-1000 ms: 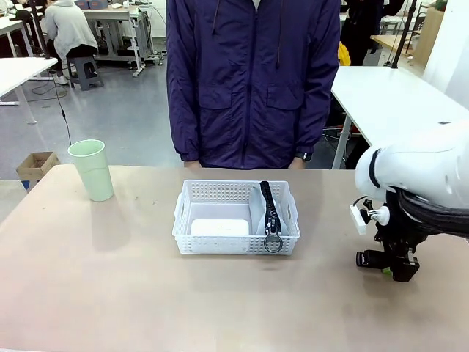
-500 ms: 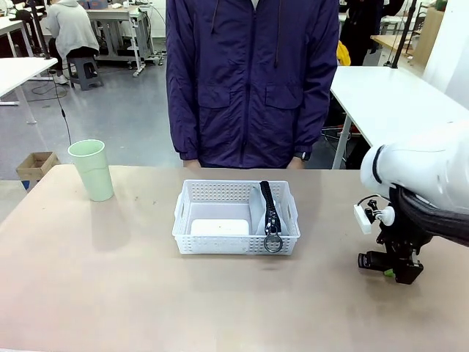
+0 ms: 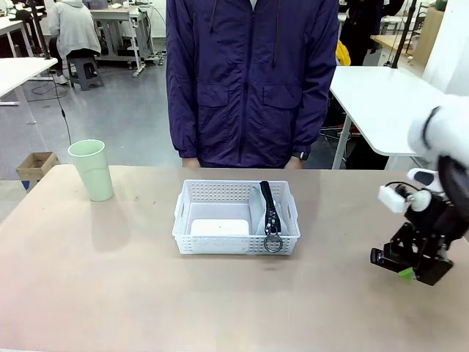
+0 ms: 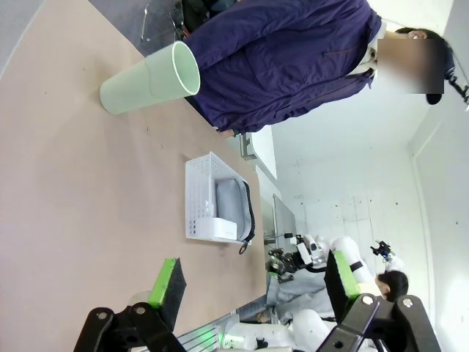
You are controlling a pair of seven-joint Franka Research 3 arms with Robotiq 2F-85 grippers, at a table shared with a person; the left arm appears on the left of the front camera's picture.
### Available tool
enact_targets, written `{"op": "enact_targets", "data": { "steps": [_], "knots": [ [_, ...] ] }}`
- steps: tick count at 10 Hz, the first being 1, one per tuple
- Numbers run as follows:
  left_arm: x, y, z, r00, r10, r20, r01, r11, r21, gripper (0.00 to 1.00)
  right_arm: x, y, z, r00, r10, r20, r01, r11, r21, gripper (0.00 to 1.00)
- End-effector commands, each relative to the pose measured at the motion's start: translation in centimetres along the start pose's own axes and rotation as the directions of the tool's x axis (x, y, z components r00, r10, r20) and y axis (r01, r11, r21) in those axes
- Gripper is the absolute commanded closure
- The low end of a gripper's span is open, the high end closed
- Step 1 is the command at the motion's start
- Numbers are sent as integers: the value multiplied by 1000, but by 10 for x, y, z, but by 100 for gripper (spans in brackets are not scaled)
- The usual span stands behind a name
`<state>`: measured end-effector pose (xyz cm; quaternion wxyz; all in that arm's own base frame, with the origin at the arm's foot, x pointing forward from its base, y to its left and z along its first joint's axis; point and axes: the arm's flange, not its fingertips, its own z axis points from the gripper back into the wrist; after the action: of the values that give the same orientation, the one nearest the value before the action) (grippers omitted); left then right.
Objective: Efficiently arrange items inside the basket to fit them all.
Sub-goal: Pick up the Stapler and place it inside the Organizing basket.
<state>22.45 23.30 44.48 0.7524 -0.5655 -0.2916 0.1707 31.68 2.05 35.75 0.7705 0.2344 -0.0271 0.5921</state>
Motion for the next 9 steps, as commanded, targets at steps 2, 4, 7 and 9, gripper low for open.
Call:
{"op": "enact_targets", "data": {
  "steps": [2, 4, 7, 9],
  "knots": [
    [1, -1, 0, 1000, -17, 6, 17, 1000, -20, 0, 23, 38, 29, 837, -535, 115, 529, 845, 85, 100],
    [1, -1, 0, 1000, -17, 6, 17, 1000, -20, 0, 32, 40, 26, 778, -620, 106, 587, 775, 234, 100],
    [1, -1, 0, 1000, -17, 6, 17, 1000, -20, 0, 23, 33, 29, 761, -613, 213, 580, 790, 200, 100],
    [1, -1, 0, 1000, -17, 6, 17, 1000, -20, 0, 23, 39, 18, 768, -636, 80, 603, 760, 243, 100]
  ]
}}
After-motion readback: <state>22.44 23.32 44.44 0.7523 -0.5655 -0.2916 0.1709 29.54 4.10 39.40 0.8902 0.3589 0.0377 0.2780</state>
